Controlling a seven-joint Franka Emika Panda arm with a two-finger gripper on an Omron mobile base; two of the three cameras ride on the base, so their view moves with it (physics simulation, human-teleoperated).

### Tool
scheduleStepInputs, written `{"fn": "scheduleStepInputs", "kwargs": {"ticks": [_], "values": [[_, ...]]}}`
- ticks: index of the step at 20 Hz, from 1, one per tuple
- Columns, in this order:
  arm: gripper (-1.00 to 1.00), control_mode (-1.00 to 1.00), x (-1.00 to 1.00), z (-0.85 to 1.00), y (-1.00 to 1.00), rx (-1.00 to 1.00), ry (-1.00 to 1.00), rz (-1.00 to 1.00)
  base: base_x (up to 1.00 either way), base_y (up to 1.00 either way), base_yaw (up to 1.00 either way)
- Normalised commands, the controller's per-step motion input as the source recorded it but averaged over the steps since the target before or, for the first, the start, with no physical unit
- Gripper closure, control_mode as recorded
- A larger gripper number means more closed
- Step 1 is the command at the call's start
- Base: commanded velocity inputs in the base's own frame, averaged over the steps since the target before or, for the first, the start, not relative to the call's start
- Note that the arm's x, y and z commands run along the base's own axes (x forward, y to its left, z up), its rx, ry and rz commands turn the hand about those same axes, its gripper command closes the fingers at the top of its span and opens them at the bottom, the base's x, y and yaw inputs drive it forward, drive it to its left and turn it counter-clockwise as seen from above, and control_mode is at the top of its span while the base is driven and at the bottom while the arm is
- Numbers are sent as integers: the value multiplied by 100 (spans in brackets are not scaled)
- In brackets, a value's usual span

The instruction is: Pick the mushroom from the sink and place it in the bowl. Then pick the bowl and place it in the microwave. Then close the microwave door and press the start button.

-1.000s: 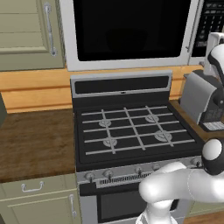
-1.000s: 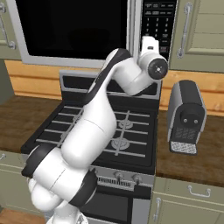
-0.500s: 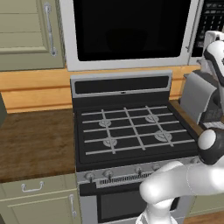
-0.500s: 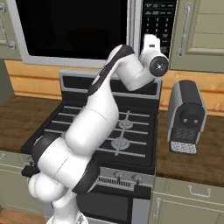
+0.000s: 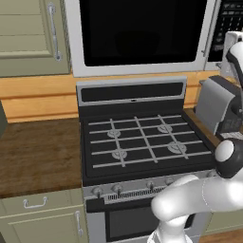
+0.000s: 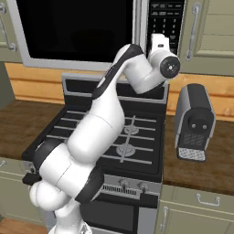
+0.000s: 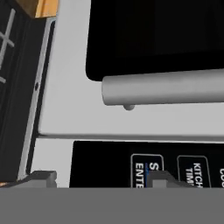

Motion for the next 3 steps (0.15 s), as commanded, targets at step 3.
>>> {"fn": "scheduleStepInputs", "kwargs": {"ticks": [3], "values": [[-100, -100, -69, -53, 18, -4, -5, 3, 0, 0, 0]]}}
